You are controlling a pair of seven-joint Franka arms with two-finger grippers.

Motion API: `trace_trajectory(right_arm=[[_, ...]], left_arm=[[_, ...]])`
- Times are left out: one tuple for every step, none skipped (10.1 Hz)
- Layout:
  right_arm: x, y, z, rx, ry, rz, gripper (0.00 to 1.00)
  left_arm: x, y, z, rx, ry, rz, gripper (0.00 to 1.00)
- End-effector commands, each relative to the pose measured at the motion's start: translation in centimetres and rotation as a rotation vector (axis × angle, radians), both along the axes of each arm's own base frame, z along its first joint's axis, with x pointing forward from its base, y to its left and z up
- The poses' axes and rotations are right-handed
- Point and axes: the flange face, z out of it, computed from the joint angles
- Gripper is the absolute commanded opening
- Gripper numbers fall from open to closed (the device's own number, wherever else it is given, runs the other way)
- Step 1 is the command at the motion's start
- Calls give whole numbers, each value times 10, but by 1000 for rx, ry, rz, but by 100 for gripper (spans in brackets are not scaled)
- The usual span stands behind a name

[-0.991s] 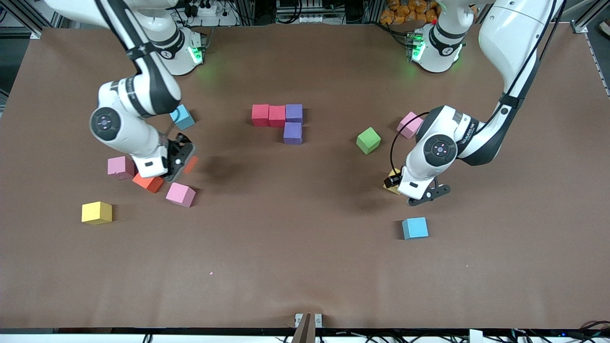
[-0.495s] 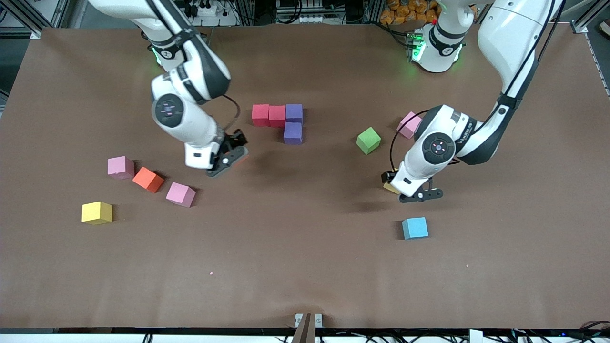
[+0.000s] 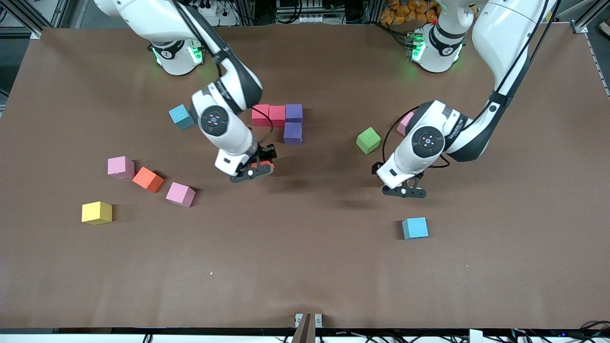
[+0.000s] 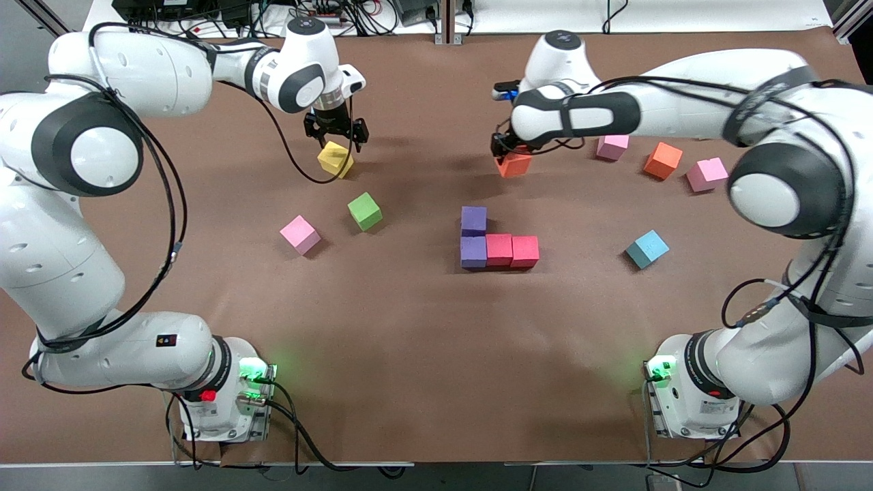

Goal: Form number 2 with 11 blocks
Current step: 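Grasp the yellow cube with the left gripper while the right gripper carries orange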

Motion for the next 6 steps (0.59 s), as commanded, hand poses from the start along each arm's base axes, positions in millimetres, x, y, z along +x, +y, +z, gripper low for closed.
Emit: trace_trajectory(right_arm=[[17, 20, 1, 11, 3, -85, 42], [16, 22, 1, 35, 25, -121, 42], [7, 33, -4, 53, 60, -184, 42], [-3, 46, -10, 47, 70, -253, 42], [-20, 65, -12, 38, 67, -240, 42], [-25, 67, -13, 20, 56, -237, 42]], left_arm=[[6, 6, -3, 18, -49, -119, 100], [7, 6, -1, 18, -52, -169, 100], [5, 1, -1, 16, -52, -211, 100], [2, -5, -1, 15, -51, -257, 100], [1, -7, -1, 11, -49, -309, 100], [1, -9, 1, 6, -51, -339, 100]])
